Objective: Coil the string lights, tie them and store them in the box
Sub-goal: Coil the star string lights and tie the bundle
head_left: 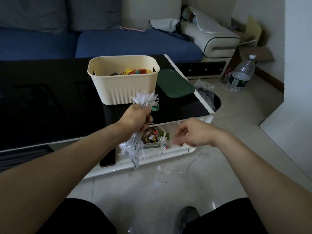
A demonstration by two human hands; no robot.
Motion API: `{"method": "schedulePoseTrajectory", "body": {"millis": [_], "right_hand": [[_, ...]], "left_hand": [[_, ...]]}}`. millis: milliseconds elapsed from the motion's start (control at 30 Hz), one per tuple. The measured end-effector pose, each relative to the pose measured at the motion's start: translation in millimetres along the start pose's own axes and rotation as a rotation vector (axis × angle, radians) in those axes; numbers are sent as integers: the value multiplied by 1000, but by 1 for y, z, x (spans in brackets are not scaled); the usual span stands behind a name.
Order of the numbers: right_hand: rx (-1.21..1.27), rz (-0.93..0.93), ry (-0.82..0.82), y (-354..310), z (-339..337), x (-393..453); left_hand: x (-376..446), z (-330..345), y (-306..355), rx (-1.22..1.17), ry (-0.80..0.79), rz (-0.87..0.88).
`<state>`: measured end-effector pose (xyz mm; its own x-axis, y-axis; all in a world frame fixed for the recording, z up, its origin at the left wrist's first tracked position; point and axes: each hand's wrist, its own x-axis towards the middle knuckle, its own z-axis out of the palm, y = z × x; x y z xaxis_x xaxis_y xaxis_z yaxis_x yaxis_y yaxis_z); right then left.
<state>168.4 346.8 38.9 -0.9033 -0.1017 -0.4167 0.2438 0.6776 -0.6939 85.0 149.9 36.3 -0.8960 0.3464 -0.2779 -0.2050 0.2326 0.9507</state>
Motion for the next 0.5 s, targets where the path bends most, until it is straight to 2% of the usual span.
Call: {"method": "schedulePoseTrajectory", "body": {"millis": [67, 133, 233, 333, 500], "right_hand": [[284, -14, 74, -3, -4, -1], [560, -39, 39, -10, -3, -5], [777, -71, 140, -16, 8, -3], [886, -87, 337, -27, 19, 0], [826, -174, 478, -42, 38, 4]], "left_hand": [[0, -2, -1, 37, -14, -7], [-1, 0, -3, 80, -53, -17], [-3, 6, -7, 102, -90, -20], [-5, 12, -7, -23, -124, -65], [-9, 13, 2, -316, -323, -190]]}}
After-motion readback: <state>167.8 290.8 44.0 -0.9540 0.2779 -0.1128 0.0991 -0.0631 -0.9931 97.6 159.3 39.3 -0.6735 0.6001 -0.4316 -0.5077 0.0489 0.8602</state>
